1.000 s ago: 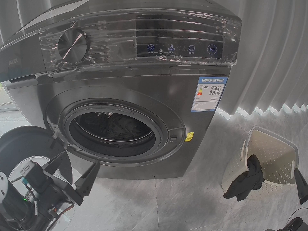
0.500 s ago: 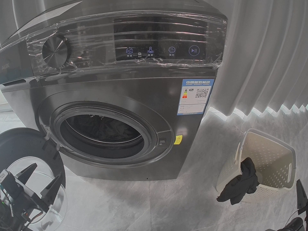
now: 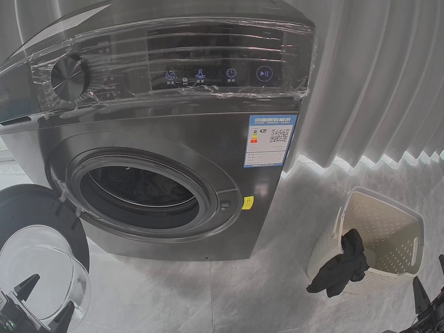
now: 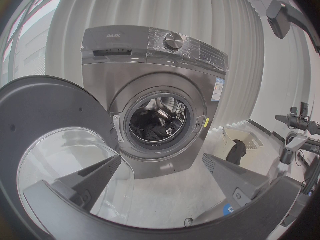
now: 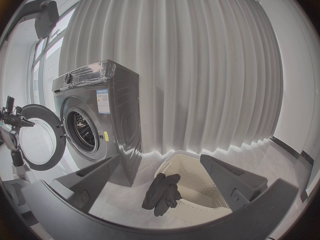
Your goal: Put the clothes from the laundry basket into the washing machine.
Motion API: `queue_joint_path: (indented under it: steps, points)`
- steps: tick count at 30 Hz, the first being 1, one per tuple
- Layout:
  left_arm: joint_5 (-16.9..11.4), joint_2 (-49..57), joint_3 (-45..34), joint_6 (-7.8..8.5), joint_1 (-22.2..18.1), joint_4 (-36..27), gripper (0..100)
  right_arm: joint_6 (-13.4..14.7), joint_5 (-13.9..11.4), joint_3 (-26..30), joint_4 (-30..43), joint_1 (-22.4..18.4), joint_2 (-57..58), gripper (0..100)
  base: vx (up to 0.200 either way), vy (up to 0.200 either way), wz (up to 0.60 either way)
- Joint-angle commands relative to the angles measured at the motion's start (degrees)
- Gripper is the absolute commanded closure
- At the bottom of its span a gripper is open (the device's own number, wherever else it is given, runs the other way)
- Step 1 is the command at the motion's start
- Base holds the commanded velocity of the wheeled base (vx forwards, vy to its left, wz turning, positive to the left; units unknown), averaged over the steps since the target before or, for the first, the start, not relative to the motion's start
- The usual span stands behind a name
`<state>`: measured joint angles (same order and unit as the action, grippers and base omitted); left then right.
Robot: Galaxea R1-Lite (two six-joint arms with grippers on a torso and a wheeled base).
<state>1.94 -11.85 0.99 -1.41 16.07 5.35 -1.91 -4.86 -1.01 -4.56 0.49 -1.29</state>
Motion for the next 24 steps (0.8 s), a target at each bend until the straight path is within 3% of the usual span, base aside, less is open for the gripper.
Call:
queue_joint_path:
  steps: [1,5,18,24]
  points:
    - [-1.0,6.5,-1.0,-1.31,-5.4,-1.0,0,0.9,-0.4,1.0,0.9,-0.5,0.9,0,0.000,0.000,-0.60]
    - [-1.0,6.5,-1.0,-4.12,-5.6,-1.0,0,0.9,-0.2,1.0,0.9,-0.5,0.9,0,0.000,0.000,-0.60]
    - [-1.1,6.5,-1.0,-3.60,-5.6,-1.0,0,3.1,0.2,1.0,0.9,-0.5,0.9,0,0.000,0.000,-0.05]
    - [-1.0,6.5,-1.0,-3.60,-5.6,-1.0,0,3.9,0.5,1.0,0.9,-0.5,0.9,0,0.000,0.000,-0.60]
